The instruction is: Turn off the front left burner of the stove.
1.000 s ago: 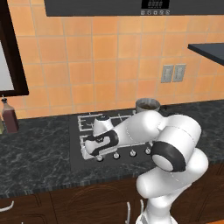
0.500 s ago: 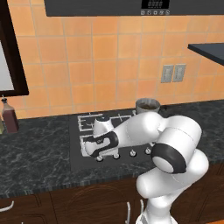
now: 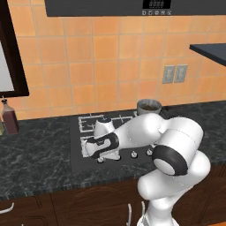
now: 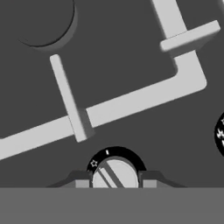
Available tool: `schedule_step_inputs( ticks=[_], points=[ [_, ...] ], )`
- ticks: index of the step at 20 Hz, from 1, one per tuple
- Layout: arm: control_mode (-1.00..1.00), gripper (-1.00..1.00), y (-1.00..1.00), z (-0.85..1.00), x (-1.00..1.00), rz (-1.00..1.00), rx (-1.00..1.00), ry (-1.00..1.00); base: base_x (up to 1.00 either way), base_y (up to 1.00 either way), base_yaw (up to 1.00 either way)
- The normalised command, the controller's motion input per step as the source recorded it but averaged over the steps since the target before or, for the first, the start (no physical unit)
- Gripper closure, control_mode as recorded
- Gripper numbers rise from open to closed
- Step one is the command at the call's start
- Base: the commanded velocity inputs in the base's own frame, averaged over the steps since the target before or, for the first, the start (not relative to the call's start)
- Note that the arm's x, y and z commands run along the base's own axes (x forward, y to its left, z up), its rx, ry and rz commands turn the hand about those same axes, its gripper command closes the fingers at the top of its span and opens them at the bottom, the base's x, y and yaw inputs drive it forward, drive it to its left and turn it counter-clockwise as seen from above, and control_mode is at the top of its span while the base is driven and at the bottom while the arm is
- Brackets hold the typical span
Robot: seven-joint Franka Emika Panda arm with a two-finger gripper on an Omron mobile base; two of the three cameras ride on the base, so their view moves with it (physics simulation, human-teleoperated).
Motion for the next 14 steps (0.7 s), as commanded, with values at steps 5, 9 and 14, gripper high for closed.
schedule_step_inputs(
  ticks=[5,9,14],
  points=[
    [-1.00,1.00,0.00,-0.06,0.00,-0.30,0.07,0.00,0.00,0.00,0.00],
    [-1.00,1.00,0.00,-0.08,0.00,-0.29,0.07,0.00,0.00,0.00,0.00],
    [-1.00,1.00,0.00,-0.12,0.00,-0.26,0.06,0.00,0.00,0.00,0.00]
  ],
)
